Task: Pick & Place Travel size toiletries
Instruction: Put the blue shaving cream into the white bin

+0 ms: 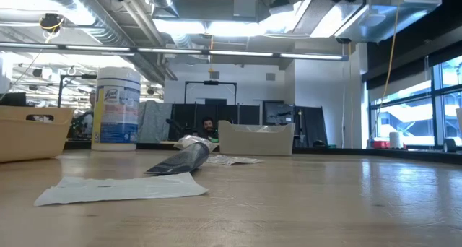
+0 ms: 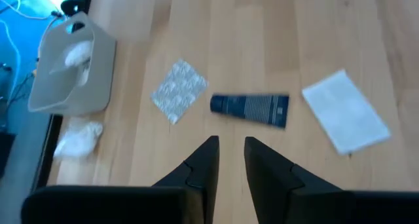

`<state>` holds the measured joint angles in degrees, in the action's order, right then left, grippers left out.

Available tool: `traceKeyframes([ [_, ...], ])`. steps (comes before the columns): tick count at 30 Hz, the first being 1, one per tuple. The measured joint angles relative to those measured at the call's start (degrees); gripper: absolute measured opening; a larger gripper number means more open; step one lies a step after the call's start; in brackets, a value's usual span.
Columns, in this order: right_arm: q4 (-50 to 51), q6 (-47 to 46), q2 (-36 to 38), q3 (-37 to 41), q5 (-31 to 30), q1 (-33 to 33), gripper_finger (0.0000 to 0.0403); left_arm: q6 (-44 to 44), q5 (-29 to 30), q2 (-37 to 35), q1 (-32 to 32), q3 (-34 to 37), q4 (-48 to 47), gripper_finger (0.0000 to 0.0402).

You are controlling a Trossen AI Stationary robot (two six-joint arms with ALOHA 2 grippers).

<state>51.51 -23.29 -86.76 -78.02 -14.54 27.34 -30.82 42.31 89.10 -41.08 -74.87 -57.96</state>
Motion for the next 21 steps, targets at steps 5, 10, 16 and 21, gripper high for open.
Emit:
traceKeyframes([
  [5, 0.12, -0.87, 0.0, 0.01, -3.66, 3.23, 0.0004, 2.58, -1.53, -2.46, 1.46, 1.95, 7.13, 0.0066],
  [10, 0.11, -1.59, 0.0, 0.02, -5.29, 4.9, 0.0004, -1.36, -9.81, -5.18, -0.42, 2.64, 6.55, 0.0068],
  [16, 0.0, -1.59, 0.0, 0.02, -5.6, 4.53, 0.0003, -12.56, -17.42, -9.01, -3.46, 2.64, 4.1, 0.007],
  [21, -0.02, -1.59, 0.0, 0.02, -5.6, 3.78, 0.0006, -27.42, -19.06, -9.23, -6.37, 2.64, -2.5, 0.0075],
])
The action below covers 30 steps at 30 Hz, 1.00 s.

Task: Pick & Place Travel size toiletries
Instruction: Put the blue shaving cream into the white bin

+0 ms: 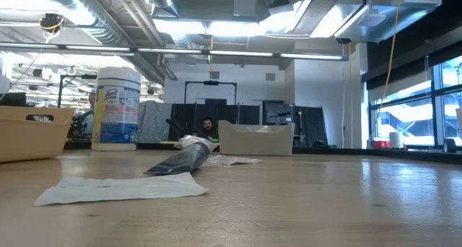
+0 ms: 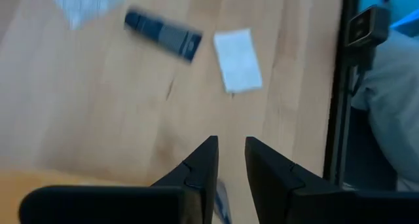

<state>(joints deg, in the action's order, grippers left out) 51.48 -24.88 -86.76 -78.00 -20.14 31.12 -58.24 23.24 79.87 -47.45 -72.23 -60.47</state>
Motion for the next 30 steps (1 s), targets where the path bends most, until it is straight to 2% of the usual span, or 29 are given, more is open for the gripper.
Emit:
traceKeyframes([
  [7, 0.02, 0.81, 0.0, 0.0, 0.01, -0.44, 0.0003, -15.77, -1.02, 0.64, -5.38, 0.0, -4.02, 0.01],
  [12, 0.02, 1.16, 0.0, 0.02, 0.02, -0.46, 0.0007, -23.7, 2.52, 1.66, -9.72, 0.0, -5.64, 0.0129],
  [19, 0.02, 1.55, 0.0, 0.02, 0.02, -0.46, 0.0003, -30.73, 1.18, 7.4, -13.37, 0.0, -5.6, 0.015],
  [23, 0.01, 1.34, 0.0, 0.02, 0.02, -0.44, 0.0008, -32.27, -1.05, 10.84, -13.68, 0.02, -5.91, 0.015],
  [30, 0.0, -0.04, 0.0, 0.02, 0.04, -0.44, 0.0003, -34.66, -1.4, 14.07, -13.11, 0.02, -7.13, 0.015],
])
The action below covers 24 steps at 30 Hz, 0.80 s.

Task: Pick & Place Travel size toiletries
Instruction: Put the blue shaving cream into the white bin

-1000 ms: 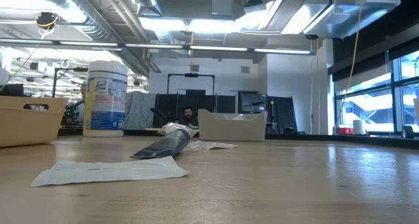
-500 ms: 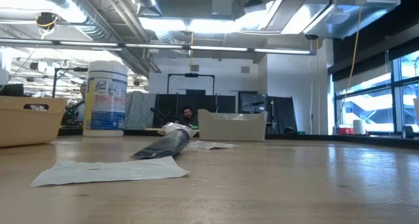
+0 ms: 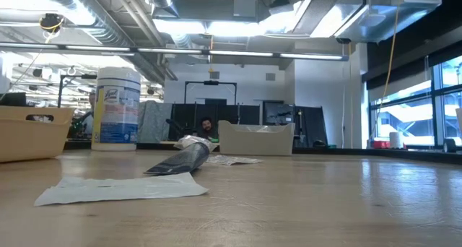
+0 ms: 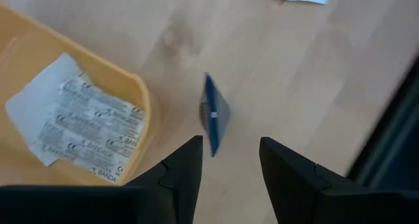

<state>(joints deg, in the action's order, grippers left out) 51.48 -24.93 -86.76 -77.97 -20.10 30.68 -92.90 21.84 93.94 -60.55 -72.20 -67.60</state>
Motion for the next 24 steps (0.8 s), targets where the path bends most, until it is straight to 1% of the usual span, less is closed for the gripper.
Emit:
traceKeyframes([
  [6, -0.04, -0.02, 0.0, 0.0, -0.02, 0.0, 0.001, -1.81, -0.04, 2.16, 0.06, 0.0, -0.42, 0.015],
  [10, -0.08, -0.11, 0.0, 0.0, -0.01, 0.0, 0.0004, -2.43, -0.36, 2.7, 0.06, 0.0, -0.36, 0.0148],
  [17, -0.32, -0.11, 0.0, 0.0, -0.02, 0.0, 0.0011, -2.47, 0.83, 2.75, 0.26, 0.0, -0.36, 0.0116],
  [24, -0.3, 0.03, 0.0, 0.0, -0.02, 0.0, 0.0006, -1.75, 1.37, 3.45, 0.39, 0.0, -0.36, 0.0087],
])
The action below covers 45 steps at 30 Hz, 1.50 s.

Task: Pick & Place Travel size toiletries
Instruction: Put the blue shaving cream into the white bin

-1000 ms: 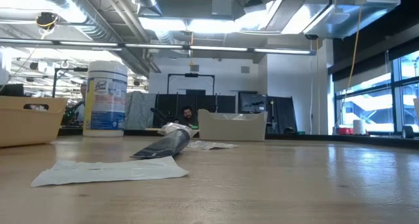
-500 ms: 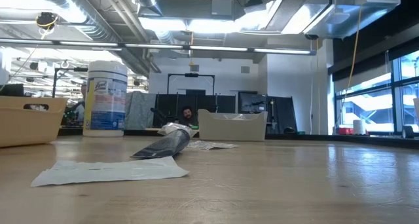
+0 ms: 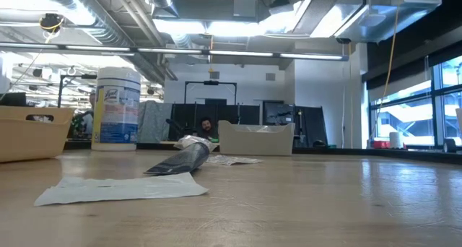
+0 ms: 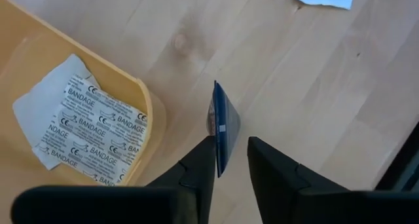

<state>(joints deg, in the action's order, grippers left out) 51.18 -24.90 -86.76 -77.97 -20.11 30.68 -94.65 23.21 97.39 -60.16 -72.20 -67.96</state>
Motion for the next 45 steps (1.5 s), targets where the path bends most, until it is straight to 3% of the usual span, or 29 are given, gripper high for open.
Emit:
traceKeyframes([
  [9, 0.04, -0.03, 0.0, 0.0, 0.02, 0.0, 0.0004, 2.7, -0.35, 1.57, 1.36, 0.0, -0.38, 0.0068],
  [18, 0.04, 0.05, 0.0, 0.0, 0.02, 0.0, 0.0009, 4.35, -1.8, 1.54, 1.55, 0.0, -0.39, 0.0007],
  [27, -1.65, 0.37, 0.0, 0.0, 0.02, 0.0, 0.002, 8.68, -0.72, 1.54, 2.55, -1.59, -0.53, 0.0004],
  [35, -10.22, 6.2, 0.0, 0.0, 2.08, 0.07, 0.0025, 22.43, 6.84, 1.54, 9.14, -6.45, 0.34, 0.0003],
  [41, -13.93, 9.52, -0.09, 0.0, 3.38, 0.07, 0.0022, 39.33, 11.52, 1.54, 17.21, -10.87, 4.12, 0.0003],
  [45, -14.55, 10.49, -0.1, 0.0, 2.52, 0.06, 0.0034, 51.36, 11.33, 1.5, 22.74, -13.77, 9.66, 0.0003],
])
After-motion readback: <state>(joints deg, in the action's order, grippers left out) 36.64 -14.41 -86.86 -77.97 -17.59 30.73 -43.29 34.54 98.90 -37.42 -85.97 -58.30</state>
